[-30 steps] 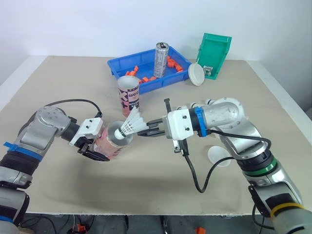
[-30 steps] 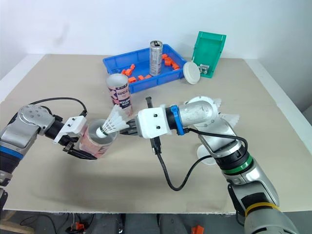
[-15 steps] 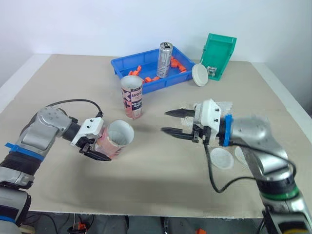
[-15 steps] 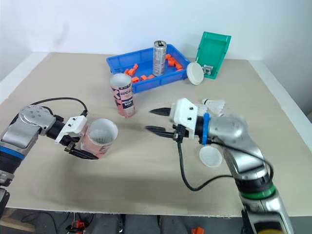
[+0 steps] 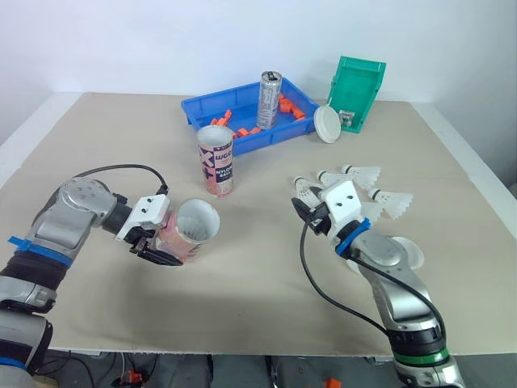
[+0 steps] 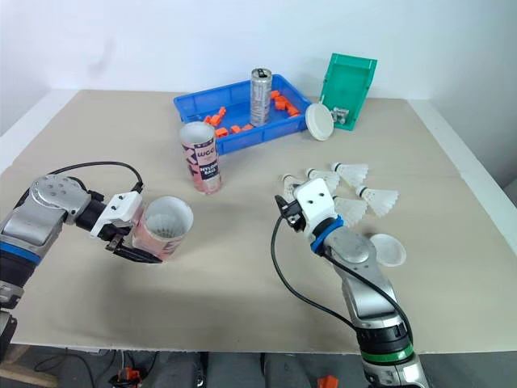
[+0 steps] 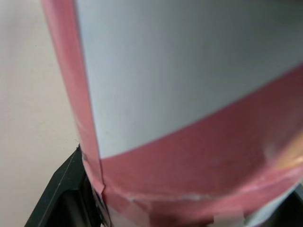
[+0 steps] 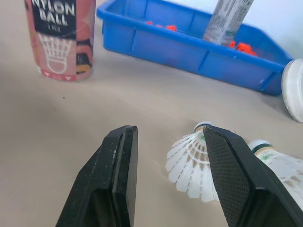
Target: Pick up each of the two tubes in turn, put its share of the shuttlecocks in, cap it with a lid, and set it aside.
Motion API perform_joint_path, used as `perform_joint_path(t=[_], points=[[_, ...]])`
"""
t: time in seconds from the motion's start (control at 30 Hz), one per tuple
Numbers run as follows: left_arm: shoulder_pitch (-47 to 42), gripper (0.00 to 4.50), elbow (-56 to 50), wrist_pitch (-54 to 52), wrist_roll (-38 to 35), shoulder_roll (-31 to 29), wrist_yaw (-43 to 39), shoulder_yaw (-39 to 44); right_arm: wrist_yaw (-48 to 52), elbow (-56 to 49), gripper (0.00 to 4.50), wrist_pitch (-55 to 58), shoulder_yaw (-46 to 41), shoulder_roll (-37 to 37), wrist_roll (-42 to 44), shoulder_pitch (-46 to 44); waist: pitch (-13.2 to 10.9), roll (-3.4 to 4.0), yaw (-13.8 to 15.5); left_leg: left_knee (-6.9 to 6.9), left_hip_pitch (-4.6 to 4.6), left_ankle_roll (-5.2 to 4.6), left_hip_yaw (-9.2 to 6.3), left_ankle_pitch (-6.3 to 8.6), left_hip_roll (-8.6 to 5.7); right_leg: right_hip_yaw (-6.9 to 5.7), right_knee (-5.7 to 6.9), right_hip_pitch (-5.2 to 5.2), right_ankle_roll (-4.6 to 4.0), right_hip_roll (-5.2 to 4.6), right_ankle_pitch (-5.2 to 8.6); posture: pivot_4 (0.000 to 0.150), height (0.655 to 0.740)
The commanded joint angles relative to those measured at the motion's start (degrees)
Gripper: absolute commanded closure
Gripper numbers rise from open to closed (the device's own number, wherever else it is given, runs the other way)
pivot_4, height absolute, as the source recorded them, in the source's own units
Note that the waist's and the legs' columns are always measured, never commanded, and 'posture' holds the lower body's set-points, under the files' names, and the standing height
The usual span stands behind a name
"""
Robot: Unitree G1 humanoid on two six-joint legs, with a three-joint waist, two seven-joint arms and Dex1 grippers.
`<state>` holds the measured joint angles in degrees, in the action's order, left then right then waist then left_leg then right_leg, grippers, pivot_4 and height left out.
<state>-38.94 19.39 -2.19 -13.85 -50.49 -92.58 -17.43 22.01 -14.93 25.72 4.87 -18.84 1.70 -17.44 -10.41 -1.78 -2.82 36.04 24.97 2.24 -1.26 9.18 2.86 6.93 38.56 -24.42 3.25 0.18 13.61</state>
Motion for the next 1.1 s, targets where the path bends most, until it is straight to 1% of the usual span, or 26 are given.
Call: perform_joint_path(t=[0.03,0.3,0.8,0.83,0.9,0.97,1.0,1.03,1.1], points=[[-0.5,1.44,-0.2,0.5,0.2,0.0,0.1,1.4,-1.7,2.6,2.06,1.2,1.3,1.2,-1.4,-2.1,0.0,0.00,0.0,0.00,0.00,0.00,0.00,0.00,0.00,0.00,0.00,0.00,0.00,0.00,0.00,0.150,0.7400],[0.5,1.44,-1.6,-0.5,0.1,-0.1,0.1,2.7,-4.2,8.3,2.06,1.2,1.0,3.1,-2.3,-6.2,0.0,0.00,0.0,0.00,0.05,-0.01,-0.02,0.00,0.02,-0.01,0.00,-0.02,0.00,0.02,-0.01,0.150,0.7400],[0.7,1.44,-3.1,-2.0,0.3,0.4,0.2,3.7,-8.0,15.9,2.06,0.1,0.6,4.6,-3.8,-10.1,0.0,0.01,-0.1,-0.09,0.08,-0.01,-0.02,0.00,0.03,-0.01,-0.01,-0.07,-0.02,0.04,0.05,0.150,0.7400],[0.7,1.44,-3.2,-2.2,0.3,0.4,0.2,3.7,-8.4,16.8,2.29,-0.1,0.7,4.8,-4.0,-10.6,0.0,0.01,-0.1,-0.09,0.08,-0.01,-0.02,0.00,0.03,-0.01,-0.01,-0.08,-0.02,0.04,0.05,0.150,0.7400],[0.7,1.44,-3.4,-2.4,0.2,0.4,0.1,3.8,-8.7,17.7,2.93,-0.5,0.8,5.1,-4.2,-11.2,0.0,0.01,-0.1,-0.10,0.08,-0.01,-0.02,0.00,0.03,-0.01,-0.01,-0.08,-0.02,0.04,0.05,0.150,0.7400],[0.8,1.44,-3.6,-2.4,0.1,0.4,0.1,3.8,-8.4,17.3,3.81,-0.9,0.9,5.1,-4.1,-11.3,0.0,0.01,-0.2,-0.17,0.10,0.00,-0.02,0.00,0.03,-0.01,-0.02,-0.10,-0.03,0.04,0.09,0.150,0.7400],[0.8,1.44,-3.6,-2.4,0.1,0.4,0.1,3.9,-8.1,16.9,4.07,-1.2,1.1,4.9,-4.2,-11.2,0.0,0.01,-0.2,-0.17,0.10,0.00,-0.02,0.00,0.03,-0.01,-0.02,-0.10,-0.03,0.04,0.09,0.150,0.7400],[0.8,1.44,-3.6,-2.4,0.2,0.4,0.2,3.9,-7.3,15.6,4.45,-2.1,2.4,3.8,-5.3,-11.0,0.0,0.01,-0.2,-0.20,0.10,0.00,-0.03,0.00,0.03,-0.01,-0.02,-0.12,-0.03,0.05,0.10,0.150,0.7400],[1.0,1.44,-3.8,-2.5,0.1,0.3,0.2,4.0,-5.1,11.9,4.45,-3.9,4.5,2.2,-6.6,-10.5,0.0,0.03,-0.2,-0.22,0.10,0.00,-0.03,0.00,0.03,-0.01,-0.02,-0.12,-0.04,0.06,0.10,0.150,0.7400]])
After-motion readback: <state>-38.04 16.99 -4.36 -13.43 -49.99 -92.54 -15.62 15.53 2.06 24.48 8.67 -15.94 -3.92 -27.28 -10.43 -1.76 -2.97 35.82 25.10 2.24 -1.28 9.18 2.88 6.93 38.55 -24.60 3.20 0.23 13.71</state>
